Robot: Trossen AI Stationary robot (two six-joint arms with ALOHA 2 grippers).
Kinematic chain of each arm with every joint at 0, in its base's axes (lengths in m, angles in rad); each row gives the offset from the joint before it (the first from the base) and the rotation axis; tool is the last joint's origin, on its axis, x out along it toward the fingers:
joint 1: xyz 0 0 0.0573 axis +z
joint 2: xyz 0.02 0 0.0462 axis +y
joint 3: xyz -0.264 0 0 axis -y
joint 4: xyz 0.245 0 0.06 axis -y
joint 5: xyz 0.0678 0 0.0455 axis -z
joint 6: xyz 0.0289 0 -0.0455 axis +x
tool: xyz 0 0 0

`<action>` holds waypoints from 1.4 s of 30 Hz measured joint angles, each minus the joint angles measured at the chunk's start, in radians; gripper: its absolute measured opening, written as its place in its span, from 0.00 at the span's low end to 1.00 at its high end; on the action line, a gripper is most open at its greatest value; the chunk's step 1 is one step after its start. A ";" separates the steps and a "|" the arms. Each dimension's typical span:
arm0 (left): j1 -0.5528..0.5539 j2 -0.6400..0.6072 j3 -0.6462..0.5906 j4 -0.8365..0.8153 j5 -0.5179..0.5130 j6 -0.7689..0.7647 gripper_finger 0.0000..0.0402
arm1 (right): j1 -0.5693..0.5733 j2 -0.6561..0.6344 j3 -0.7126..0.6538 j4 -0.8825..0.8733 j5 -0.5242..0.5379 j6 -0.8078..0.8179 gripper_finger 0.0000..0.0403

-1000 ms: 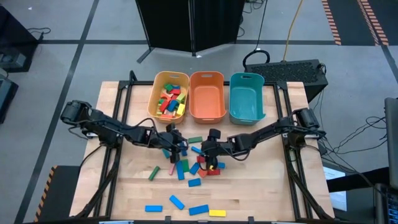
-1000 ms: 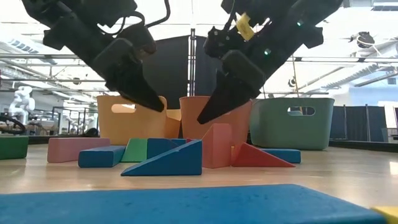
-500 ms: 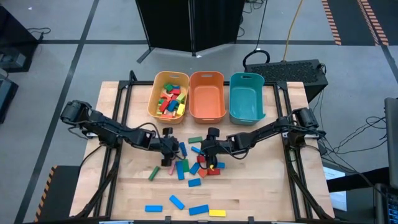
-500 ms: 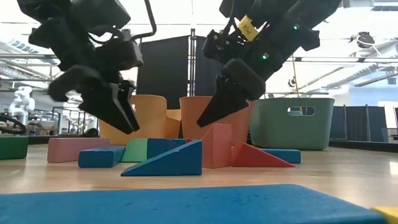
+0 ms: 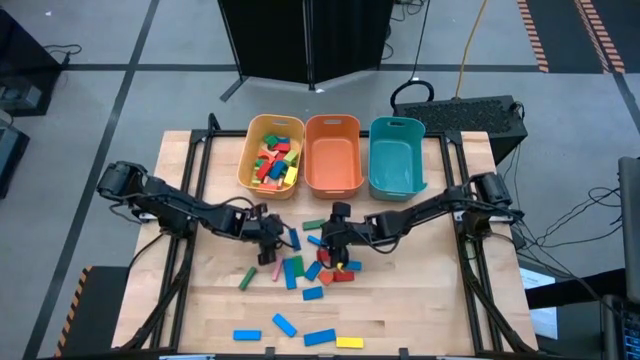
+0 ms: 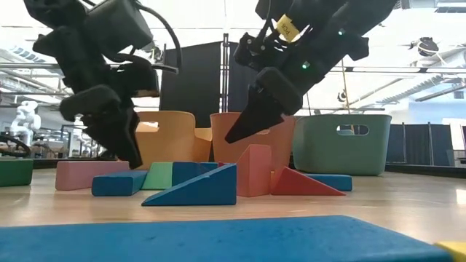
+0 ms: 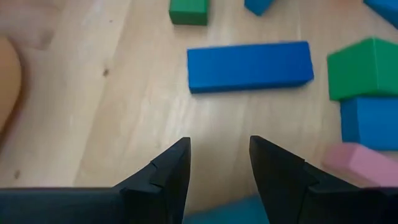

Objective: Sort blocks by size
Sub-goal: Put the blue rectangle block into the orange bin

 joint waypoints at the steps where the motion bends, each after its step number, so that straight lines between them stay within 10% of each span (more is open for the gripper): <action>1: 0.001 0.000 0.000 0.010 -0.008 0.003 0.41 | -0.003 0.000 0.000 0.000 0.000 0.001 0.61; 24: 0.020 0.000 0.138 -0.068 0.003 0.788 0.41 | -0.028 0.000 0.000 -0.072 0.001 -0.037 0.61; 42: 0.072 0.231 0.326 -0.203 0.102 0.937 0.67 | -0.026 -0.006 0.001 -0.279 0.000 -0.031 0.61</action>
